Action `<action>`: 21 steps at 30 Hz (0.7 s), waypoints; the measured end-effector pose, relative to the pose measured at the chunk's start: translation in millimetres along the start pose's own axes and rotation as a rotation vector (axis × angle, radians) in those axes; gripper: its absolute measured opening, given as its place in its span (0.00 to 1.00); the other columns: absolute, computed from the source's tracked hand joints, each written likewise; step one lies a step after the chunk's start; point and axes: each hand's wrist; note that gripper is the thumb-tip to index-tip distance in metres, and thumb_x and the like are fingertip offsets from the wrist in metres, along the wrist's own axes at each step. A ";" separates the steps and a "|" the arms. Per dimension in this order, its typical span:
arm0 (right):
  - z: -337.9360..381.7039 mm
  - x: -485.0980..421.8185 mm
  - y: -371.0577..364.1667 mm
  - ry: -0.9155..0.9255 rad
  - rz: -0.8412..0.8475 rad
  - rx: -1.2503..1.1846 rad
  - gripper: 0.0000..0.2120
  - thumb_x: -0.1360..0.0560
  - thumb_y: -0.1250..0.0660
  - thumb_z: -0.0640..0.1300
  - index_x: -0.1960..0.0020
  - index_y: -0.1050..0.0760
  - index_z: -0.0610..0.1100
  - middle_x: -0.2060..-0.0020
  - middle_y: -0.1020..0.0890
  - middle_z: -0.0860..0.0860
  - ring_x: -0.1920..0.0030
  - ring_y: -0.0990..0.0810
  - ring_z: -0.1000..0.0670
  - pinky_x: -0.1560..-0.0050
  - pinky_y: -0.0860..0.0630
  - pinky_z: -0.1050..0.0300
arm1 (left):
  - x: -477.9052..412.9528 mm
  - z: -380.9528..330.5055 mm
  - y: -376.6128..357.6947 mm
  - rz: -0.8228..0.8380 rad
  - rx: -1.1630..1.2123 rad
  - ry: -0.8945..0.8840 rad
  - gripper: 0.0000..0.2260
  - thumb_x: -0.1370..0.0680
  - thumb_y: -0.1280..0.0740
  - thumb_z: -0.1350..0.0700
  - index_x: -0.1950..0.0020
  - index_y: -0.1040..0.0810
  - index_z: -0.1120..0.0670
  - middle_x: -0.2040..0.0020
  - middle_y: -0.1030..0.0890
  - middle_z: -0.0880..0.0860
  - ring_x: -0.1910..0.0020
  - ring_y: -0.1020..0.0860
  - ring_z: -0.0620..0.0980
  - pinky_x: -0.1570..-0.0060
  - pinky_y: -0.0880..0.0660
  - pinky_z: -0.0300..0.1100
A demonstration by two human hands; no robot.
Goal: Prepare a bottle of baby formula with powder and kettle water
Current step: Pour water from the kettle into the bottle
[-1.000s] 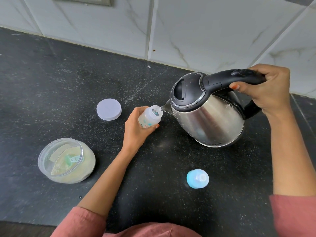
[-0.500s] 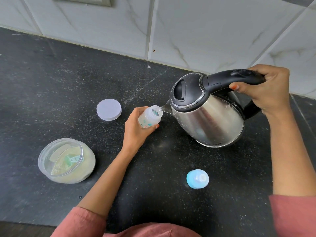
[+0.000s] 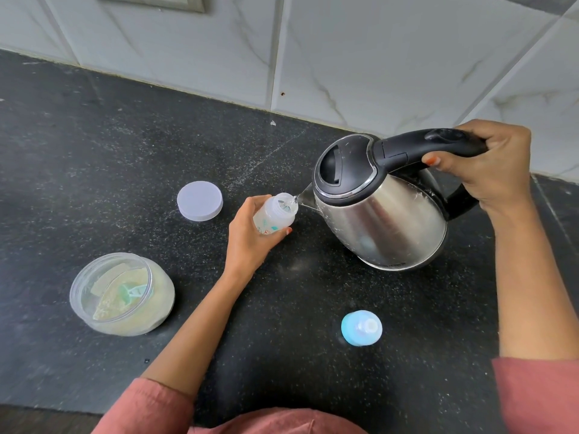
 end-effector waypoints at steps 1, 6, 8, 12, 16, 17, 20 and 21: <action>-0.6 0.4 1.2 -0.003 -0.005 -0.004 0.11 0.43 0.26 0.65 0.63 0.20 0.65 0.69 0.20 0.69 0.67 0.23 0.66 0.66 0.31 0.74 | 0.2 -0.2 -0.3 0.001 0.004 0.001 0.26 0.35 0.22 0.59 0.42 0.28 0.52 0.45 0.26 0.43 0.43 0.29 0.42 0.46 0.34 0.29; -5.2 4.2 7.3 -0.031 -0.038 -0.025 0.11 0.44 0.26 0.66 0.64 0.21 0.64 0.71 0.20 0.67 0.70 0.24 0.65 0.69 0.32 0.73 | 2.4 -3.4 -5.7 0.015 0.027 0.004 0.25 0.36 0.22 0.59 0.43 0.28 0.51 0.47 0.25 0.41 0.46 0.29 0.40 0.51 0.36 0.19; -6.8 6.0 9.8 -0.034 -0.049 -0.037 0.11 0.43 0.26 0.65 0.65 0.20 0.63 0.71 0.20 0.67 0.70 0.24 0.65 0.69 0.31 0.73 | 2.6 -6.8 -9.8 0.026 0.034 -0.001 0.24 0.35 0.22 0.59 0.44 0.28 0.50 0.47 0.25 0.41 0.46 0.29 0.39 0.51 0.37 0.19; -8.5 10.6 15.1 -0.035 -0.079 -0.067 0.10 0.43 0.27 0.65 0.64 0.20 0.63 0.72 0.20 0.67 0.71 0.24 0.65 0.70 0.32 0.74 | 2.3 -12.0 -16.2 0.037 0.050 0.002 0.24 0.35 0.22 0.59 0.45 0.29 0.48 0.48 0.26 0.38 0.47 0.29 0.36 0.51 0.35 0.20; -12.2 16.1 19.8 -0.023 -0.111 -0.100 0.10 0.42 0.27 0.64 0.63 0.20 0.64 0.71 0.20 0.68 0.70 0.23 0.66 0.69 0.31 0.75 | 0.8 -15.9 -21.7 0.039 0.050 0.006 0.24 0.36 0.22 0.58 0.45 0.29 0.47 0.50 0.26 0.36 0.47 0.29 0.38 0.51 0.33 0.25; -13.8 17.3 21.4 -0.029 -0.125 -0.110 0.10 0.42 0.27 0.65 0.62 0.20 0.64 0.72 0.20 0.68 0.70 0.23 0.66 0.69 0.31 0.75 | 0.6 -17.3 -22.9 0.037 0.049 0.008 0.24 0.36 0.22 0.58 0.46 0.29 0.47 0.50 0.27 0.34 0.48 0.29 0.37 0.51 0.34 0.24; -22.5 21.3 29.2 -0.060 -0.181 -0.137 0.11 0.43 0.28 0.66 0.62 0.20 0.64 0.73 0.20 0.68 0.71 0.24 0.65 0.69 0.31 0.74 | 0.3 -20.9 -26.4 0.035 0.053 0.019 0.24 0.36 0.22 0.58 0.46 0.30 0.46 0.52 0.27 0.33 0.50 0.29 0.35 0.53 0.34 0.21; -26.8 23.1 32.3 -0.071 -0.204 -0.145 0.12 0.43 0.28 0.67 0.63 0.20 0.64 0.73 0.21 0.67 0.72 0.24 0.65 0.70 0.31 0.73 | 0.5 -21.9 -27.2 0.036 0.055 0.022 0.25 0.36 0.22 0.58 0.46 0.30 0.46 0.52 0.27 0.34 0.50 0.29 0.35 0.54 0.34 0.21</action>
Point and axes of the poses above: each hand's wrist, its own x-axis away from the middle knuckle, its own y-axis out of the back of the hand, z = x × y
